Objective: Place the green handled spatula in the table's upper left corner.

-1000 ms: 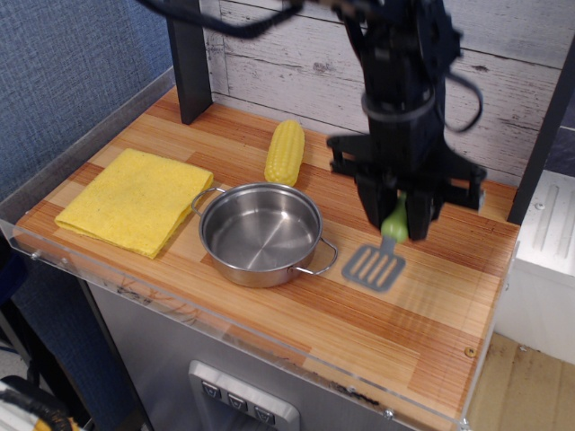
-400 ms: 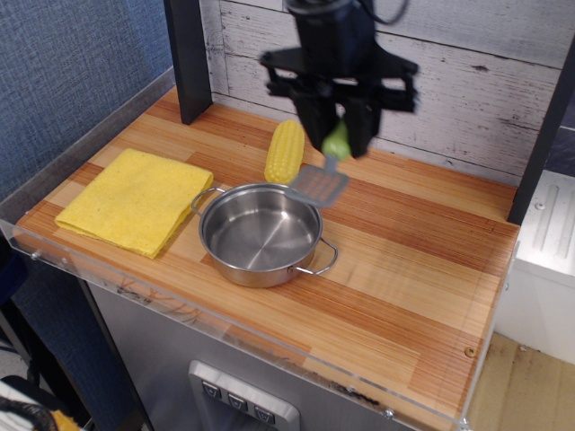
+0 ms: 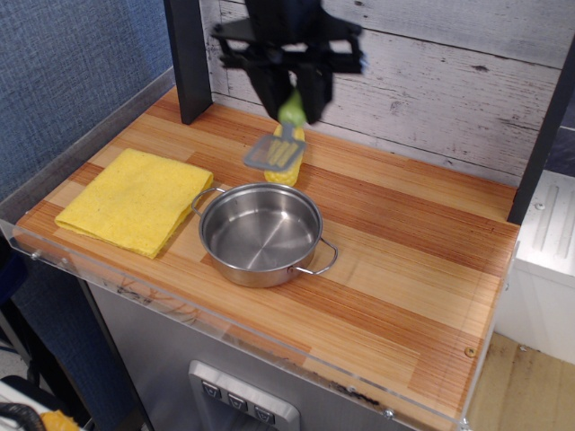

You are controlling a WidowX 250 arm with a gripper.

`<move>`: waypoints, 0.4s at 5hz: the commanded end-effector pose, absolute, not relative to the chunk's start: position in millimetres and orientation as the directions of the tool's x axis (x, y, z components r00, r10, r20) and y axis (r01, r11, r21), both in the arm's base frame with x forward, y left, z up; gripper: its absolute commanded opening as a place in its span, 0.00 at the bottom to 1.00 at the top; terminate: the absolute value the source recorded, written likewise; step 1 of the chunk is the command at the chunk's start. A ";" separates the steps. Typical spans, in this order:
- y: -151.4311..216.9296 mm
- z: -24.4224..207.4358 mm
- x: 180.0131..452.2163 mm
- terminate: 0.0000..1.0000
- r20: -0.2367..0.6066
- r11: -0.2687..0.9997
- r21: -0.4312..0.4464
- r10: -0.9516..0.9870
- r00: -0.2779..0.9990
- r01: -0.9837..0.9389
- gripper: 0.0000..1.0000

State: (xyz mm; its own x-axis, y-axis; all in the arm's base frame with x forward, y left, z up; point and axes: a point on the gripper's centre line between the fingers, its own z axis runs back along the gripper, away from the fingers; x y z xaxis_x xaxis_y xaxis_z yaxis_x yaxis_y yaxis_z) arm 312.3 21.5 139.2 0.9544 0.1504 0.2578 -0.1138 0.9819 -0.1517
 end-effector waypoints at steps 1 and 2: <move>73.5 152.5 317.2 0.00 0.295 0.965 -0.145 0.253 0.921 -0.218 0.00; 99.3 145.5 321.9 0.00 0.285 0.950 -0.144 0.307 0.908 -0.277 0.00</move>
State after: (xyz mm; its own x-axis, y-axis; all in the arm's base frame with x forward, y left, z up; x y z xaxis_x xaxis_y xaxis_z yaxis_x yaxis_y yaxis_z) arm 323.5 97.3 128.8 0.9217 0.3112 0.2317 -0.2827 0.9477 -0.1482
